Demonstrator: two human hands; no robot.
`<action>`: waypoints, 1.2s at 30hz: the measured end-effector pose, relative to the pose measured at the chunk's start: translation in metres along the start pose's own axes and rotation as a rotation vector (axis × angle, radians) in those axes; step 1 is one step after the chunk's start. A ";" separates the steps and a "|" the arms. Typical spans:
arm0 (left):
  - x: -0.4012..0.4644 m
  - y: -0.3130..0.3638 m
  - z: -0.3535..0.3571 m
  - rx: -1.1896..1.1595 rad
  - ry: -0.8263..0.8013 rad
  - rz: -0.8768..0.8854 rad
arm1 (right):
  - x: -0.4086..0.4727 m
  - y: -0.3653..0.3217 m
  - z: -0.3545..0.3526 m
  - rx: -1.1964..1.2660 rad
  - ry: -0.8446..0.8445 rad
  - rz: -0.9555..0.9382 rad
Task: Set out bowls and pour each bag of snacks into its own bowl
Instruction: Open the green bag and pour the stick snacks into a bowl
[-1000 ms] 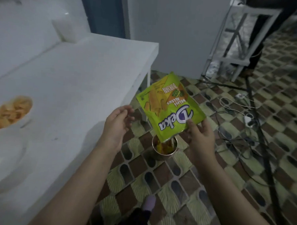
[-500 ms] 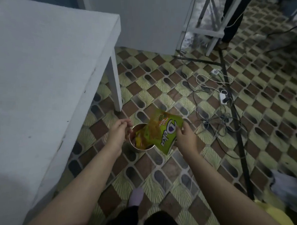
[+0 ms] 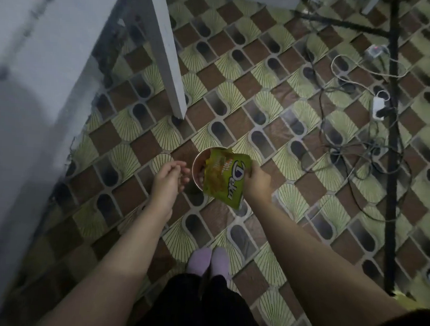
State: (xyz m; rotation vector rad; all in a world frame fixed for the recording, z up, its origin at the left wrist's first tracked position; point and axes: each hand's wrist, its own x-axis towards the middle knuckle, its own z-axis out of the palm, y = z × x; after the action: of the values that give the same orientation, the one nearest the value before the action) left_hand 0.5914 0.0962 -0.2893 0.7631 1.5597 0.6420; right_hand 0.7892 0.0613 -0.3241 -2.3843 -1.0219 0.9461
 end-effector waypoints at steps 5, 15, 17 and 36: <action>0.063 -0.064 0.015 -0.021 0.025 -0.001 | 0.074 0.038 0.072 -0.045 0.007 -0.046; 0.128 -0.119 0.032 0.031 0.037 0.025 | 0.138 0.084 0.164 -0.060 -0.146 0.019; 0.118 -0.109 0.034 0.032 0.031 0.043 | 0.129 0.080 0.155 -0.022 -0.145 0.034; -0.206 0.200 -0.059 -0.146 0.234 0.672 | -0.167 -0.224 -0.163 0.792 -0.153 -0.729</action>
State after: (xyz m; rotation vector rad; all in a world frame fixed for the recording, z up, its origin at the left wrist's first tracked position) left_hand 0.5677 0.0639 0.0009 1.1402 1.4300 1.3612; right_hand 0.7099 0.0734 -0.0104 -1.1822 -1.1536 0.9878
